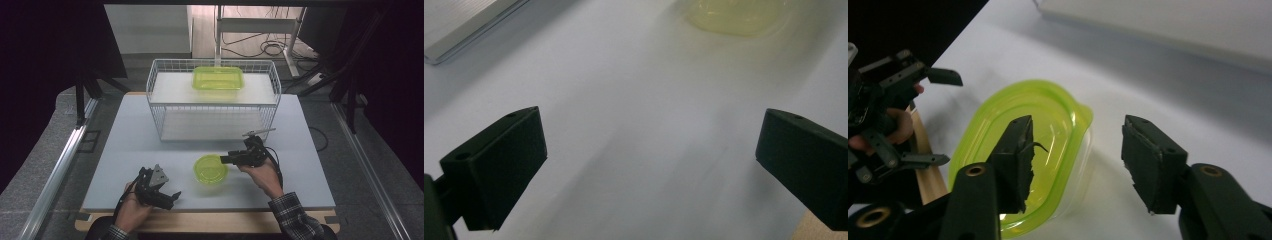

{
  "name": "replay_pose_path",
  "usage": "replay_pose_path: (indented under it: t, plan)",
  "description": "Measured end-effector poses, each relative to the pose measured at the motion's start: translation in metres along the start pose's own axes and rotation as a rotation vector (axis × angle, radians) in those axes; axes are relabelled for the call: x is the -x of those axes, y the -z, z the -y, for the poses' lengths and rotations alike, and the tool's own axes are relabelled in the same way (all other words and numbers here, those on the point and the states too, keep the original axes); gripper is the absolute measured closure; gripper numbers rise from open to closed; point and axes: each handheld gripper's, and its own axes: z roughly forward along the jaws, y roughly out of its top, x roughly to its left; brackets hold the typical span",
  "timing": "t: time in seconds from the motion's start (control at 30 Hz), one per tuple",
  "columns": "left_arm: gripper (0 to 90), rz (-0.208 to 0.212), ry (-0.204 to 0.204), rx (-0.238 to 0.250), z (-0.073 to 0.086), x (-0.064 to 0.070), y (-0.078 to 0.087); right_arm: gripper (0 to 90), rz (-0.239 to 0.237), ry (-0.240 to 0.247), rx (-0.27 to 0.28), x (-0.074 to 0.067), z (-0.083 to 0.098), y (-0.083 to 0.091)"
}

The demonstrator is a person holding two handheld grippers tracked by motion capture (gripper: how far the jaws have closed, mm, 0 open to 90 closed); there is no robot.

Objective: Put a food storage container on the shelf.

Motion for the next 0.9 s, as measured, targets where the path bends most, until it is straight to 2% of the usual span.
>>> replay_pose_path:
  t: [0.17, 0.3, 0.57, 0.7, 0.87, 0.9]
  plan:
    - [0.0, 0.001, -0.008, -0.004, 0.0, 0.001, 0.0, 56.4, -0.006, -0.013, -0.04, 0.001, 0.003, -0.007]
    - [0.0, 0.0, -0.016, -0.007, 0.0, 0.001, 0.0, 64.7, -0.012, -0.057, -0.063, 0.005, 0.004, -0.012]
    - [0.0, 0.0, -0.024, -0.011, 0.0, 0.002, -0.001, 79.8, -0.139, -0.185, -0.091, 0.013, 0.005, -0.014]
    - [0.0, -0.002, -0.025, -0.012, 0.0, 0.002, 0.0, 81.1, -0.189, -0.228, -0.096, 0.014, 0.006, -0.015]
    - [0.0, -0.002, -0.025, -0.011, 0.0, 0.002, 0.0, 81.4, -0.185, -0.238, -0.083, 0.013, 0.005, -0.012]
    - [0.0, -0.002, -0.024, -0.01, 0.0, 0.001, 0.0, 81.4, -0.196, -0.245, -0.073, 0.013, 0.005, -0.01]
